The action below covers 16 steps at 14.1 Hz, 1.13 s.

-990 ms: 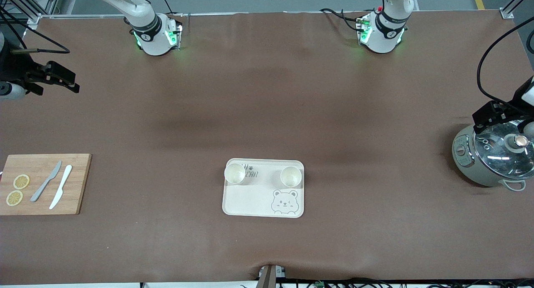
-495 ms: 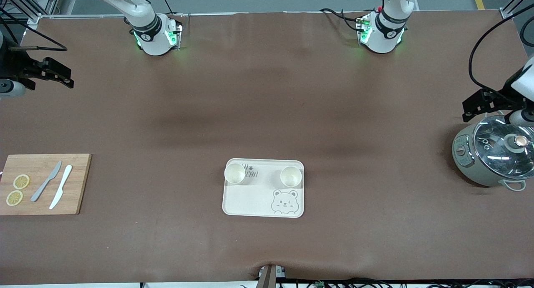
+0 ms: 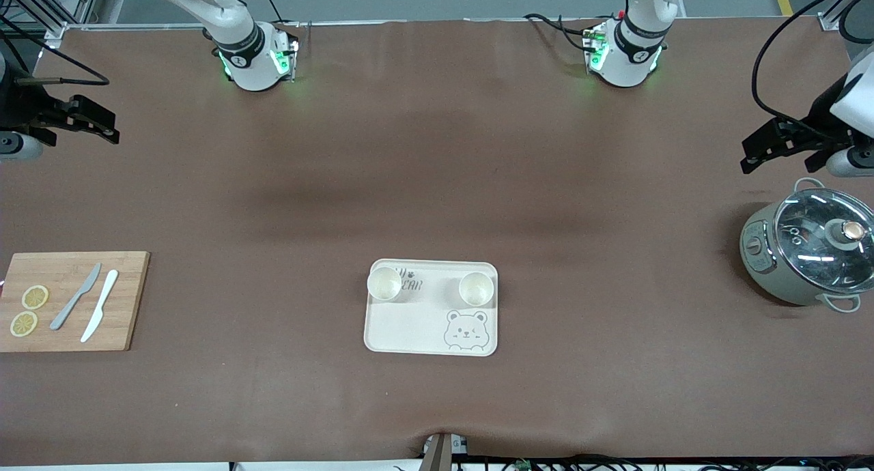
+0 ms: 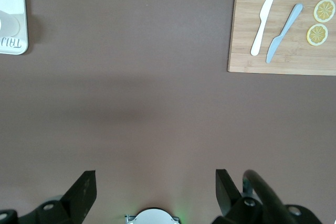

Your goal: Place white IKEA cup upright on tray with both arms

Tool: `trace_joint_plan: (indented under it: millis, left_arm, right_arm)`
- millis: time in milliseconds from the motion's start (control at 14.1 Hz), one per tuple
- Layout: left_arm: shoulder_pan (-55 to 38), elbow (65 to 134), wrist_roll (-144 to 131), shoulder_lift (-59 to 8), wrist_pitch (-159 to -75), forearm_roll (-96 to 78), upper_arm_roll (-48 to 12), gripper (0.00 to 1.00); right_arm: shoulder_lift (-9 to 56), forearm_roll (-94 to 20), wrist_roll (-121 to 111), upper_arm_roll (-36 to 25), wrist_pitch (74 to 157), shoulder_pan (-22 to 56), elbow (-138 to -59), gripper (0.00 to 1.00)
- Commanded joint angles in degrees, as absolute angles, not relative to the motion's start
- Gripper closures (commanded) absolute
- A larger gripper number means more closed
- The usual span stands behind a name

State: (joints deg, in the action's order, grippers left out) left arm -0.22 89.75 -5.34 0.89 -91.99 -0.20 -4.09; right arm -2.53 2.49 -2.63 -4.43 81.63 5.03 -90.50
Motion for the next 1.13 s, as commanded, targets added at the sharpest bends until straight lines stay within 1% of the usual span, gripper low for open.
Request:
trace_joint_plan:
  millis: [0, 495, 1061]
  left_arm:
    - [-1.8, 91.7, -6.5, 3.1, -90.1, -1.5, -2.7, 0.0]
    - [-1.2, 92.8, -5.5, 4.0, -88.1, -0.8, -3.2, 0.0]
    - [-1.1, 91.2, -5.8, 2.3, -88.1, 1.4, -2.7, 0.0]
  right_arm:
    - [-2.6, 3.0, -2.9, -4.0, 81.0, 4.4, -90.3, 0.0]
    - [-2.6, 2.0, 0.8, -4.1, 80.6, 4.4, -90.2, 0.0]
    - [-2.6, 1.9, 0.2, -4.0, 80.7, 3.8, -90.3, 0.0]
